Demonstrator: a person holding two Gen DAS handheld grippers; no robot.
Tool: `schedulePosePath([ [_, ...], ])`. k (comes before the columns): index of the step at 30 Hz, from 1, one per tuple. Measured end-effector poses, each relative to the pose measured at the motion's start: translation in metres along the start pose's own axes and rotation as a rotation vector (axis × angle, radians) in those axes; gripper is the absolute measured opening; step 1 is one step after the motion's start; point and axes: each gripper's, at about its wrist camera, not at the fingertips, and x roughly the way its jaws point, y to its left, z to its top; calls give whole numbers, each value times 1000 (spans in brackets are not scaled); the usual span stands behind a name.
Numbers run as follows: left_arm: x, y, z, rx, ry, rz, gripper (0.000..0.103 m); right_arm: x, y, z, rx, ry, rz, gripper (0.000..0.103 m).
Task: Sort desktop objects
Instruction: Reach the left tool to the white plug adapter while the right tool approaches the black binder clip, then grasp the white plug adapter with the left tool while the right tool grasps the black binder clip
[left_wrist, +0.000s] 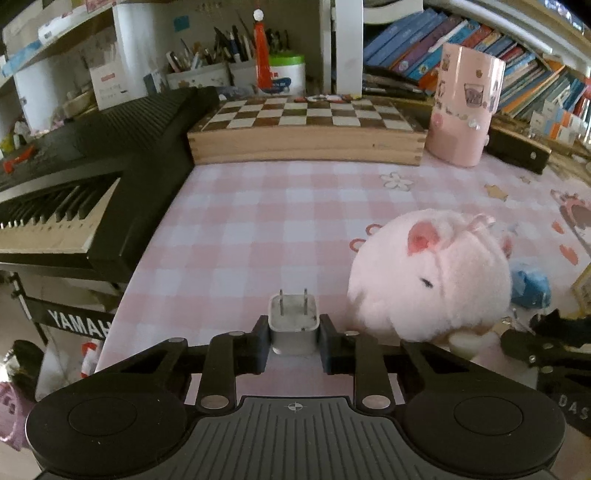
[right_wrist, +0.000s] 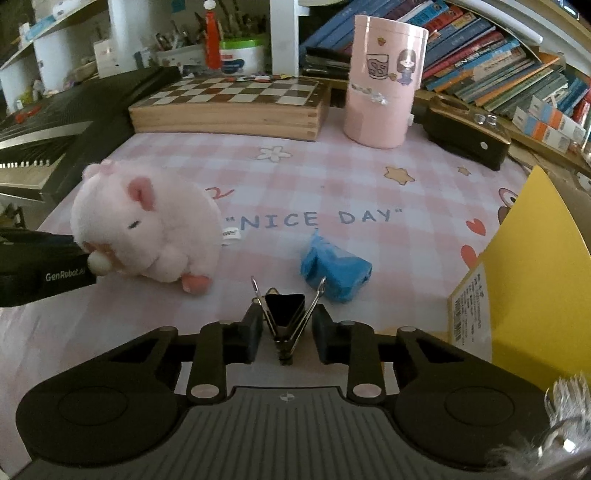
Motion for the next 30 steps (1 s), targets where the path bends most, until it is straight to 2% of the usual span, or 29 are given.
schedulePosePath([
  [16,-86,11,-11,-31,-150,-63,25,-58,14,-7,-36,-136,23,21],
  [30,-141,25,-50,11,-176,-133,25,-121,37,-41,15,-172,-3,21],
])
